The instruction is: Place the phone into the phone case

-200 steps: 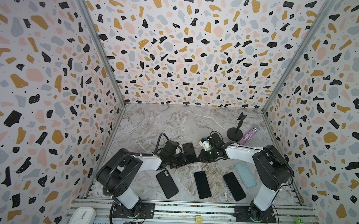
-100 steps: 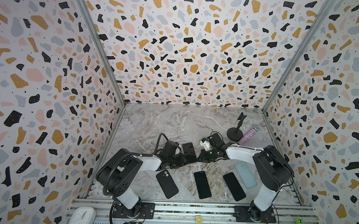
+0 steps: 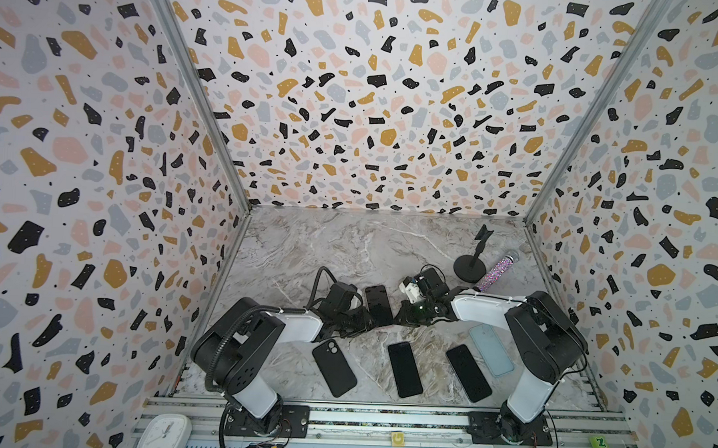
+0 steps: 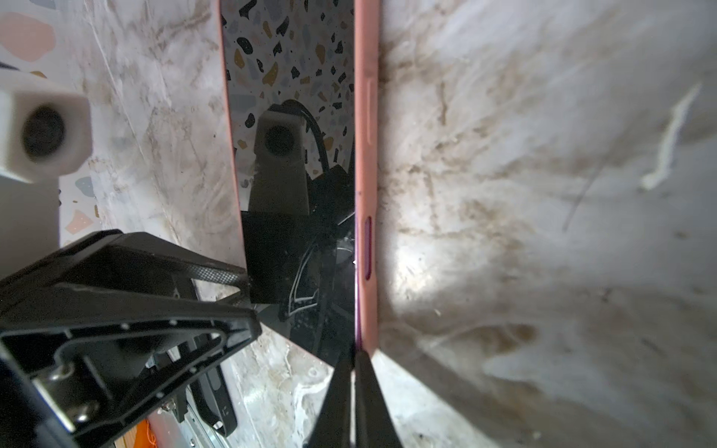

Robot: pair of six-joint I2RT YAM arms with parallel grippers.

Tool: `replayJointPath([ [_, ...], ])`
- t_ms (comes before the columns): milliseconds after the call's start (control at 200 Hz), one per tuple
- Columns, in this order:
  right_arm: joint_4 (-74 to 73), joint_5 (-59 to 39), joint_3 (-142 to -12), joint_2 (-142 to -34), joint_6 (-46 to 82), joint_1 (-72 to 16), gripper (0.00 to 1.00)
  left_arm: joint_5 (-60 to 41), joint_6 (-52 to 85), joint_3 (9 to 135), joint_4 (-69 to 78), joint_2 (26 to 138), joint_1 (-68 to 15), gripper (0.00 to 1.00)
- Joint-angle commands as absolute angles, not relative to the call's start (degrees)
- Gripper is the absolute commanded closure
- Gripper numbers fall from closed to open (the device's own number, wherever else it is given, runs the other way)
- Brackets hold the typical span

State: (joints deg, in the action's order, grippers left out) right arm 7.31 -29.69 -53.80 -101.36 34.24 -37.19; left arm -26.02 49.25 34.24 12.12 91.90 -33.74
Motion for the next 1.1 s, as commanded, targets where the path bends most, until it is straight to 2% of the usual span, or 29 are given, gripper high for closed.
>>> replayJointPath([
  [0,13.1,-27.2,-55.9,-97.6,31.0,-37.4,0.82,-21.6,42.2,37.7,-1.8,91.8,-34.1,0.64],
  [85,12.5,-26.3,-56.5,-97.6,30.8,-37.0,0.76,-20.6,40.8,39.6,-5.9,92.2,-33.7,0.54],
  [195,12.3,-27.9,-57.9,-99.6,30.6,-37.2,0.68,-21.0,41.0,41.2,-8.6,93.0,-33.7,0.53],
  [355,11.0,-28.8,-58.3,-101.1,30.7,-37.1,0.64,-21.8,40.7,42.7,-11.2,94.7,-33.9,0.51],
  [626,10.3,-28.9,-57.7,-103.6,30.1,-37.9,0.63,-22.8,40.9,44.9,-11.6,99.6,-36.8,0.63],
  [736,10.1,-28.9,-57.0,-104.1,30.2,-38.6,0.67,-21.9,40.4,44.5,-12.0,100.3,-36.8,0.69],
  [1036,7.6,-29.4,-54.7,-104.4,31.7,-39.9,0.86,-21.5,40.0,44.5,-10.8,102.5,-36.9,0.83],
  [1096,7.3,-29.4,-54.4,-104.3,32.0,-40.3,0.90,-21.5,39.8,44.6,-10.7,102.6,-36.9,0.88],
])
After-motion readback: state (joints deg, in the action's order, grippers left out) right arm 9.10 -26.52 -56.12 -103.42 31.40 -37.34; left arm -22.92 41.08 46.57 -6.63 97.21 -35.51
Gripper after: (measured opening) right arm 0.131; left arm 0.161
